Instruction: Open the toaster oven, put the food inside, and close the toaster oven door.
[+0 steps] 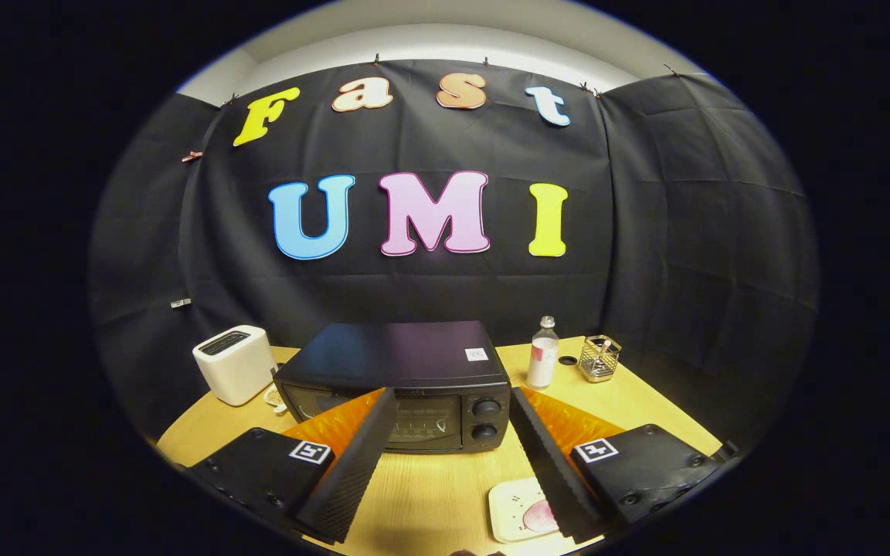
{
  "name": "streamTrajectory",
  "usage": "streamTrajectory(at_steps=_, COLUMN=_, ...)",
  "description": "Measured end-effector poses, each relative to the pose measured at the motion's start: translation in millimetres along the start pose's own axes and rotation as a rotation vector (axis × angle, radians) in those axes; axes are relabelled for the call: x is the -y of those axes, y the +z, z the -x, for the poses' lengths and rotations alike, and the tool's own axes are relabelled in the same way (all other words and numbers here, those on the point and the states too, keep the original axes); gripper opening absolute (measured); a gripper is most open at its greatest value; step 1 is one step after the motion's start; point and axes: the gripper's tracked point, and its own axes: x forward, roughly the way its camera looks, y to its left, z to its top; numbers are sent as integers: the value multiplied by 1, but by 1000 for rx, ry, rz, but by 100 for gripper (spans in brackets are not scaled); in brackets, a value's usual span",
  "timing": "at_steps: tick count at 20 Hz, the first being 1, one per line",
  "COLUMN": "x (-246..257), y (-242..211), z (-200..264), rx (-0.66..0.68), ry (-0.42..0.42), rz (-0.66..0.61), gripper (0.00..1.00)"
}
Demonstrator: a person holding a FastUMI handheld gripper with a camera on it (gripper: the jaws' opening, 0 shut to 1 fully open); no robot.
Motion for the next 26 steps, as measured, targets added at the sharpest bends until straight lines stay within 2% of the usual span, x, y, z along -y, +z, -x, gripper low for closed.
streamTrajectory(at_steps=5, x=-35, y=2, z=-34, rx=-6, ry=28, rz=18, gripper=98)
streamTrajectory(at_steps=14, x=-77, y=-39, z=-93, rx=-83, ry=-7, rz=-9, gripper=99)
streamTrajectory(at_steps=19, x=-96, y=-67, z=-108, rx=-136, ry=4, rz=25, gripper=99)
streamTrajectory(at_steps=21, x=-103, y=-81, z=-115, rx=-179, ry=5, rz=3, gripper=99)
streamTrajectory(at_steps=23, x=-104, y=-73, z=-121, rx=-153, ry=-14, rz=-10, gripper=99)
streamTrajectory(at_steps=26, x=-115, y=-82, z=-123, rx=-175, ry=14, rz=1, gripper=100)
